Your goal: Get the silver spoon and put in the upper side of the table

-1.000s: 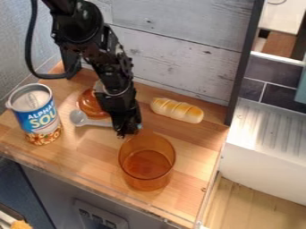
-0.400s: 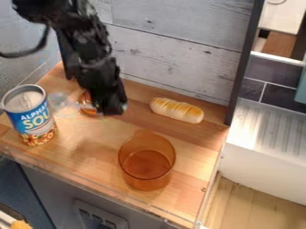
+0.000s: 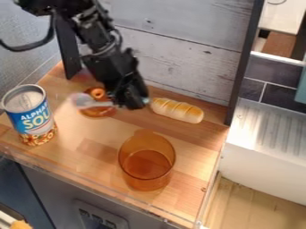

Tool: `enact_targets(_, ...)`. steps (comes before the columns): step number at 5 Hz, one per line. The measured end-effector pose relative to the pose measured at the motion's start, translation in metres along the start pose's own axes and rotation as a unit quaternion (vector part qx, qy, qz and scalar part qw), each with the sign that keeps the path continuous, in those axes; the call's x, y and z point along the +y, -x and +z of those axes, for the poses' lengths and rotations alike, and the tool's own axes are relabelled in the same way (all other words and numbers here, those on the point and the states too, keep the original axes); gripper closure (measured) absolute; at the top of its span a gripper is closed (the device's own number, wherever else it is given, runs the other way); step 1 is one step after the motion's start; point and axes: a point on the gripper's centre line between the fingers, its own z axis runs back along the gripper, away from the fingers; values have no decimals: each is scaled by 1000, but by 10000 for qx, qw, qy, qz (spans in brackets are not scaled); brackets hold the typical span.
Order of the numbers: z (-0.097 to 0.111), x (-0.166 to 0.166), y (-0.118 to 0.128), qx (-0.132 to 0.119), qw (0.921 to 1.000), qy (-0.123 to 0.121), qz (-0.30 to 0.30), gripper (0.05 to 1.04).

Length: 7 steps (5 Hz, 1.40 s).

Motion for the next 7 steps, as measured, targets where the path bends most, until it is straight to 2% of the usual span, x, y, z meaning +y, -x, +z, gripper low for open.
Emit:
enact_targets(2, -4, 11, 71, 481, 9960, -129, -738, 779)
enact_targets(3, -9, 14, 113, 921, 9896, -203, -1085, 779)
enact_targets(4, -26, 12, 138, 1272, 9840, -386, -1189, 779)
enact_targets(5, -41, 2, 155, 1618, 9776, -476, -1259, 779)
enact_targets(7, -79, -15, 161, 1641, 9741, -616, -1425, 779)
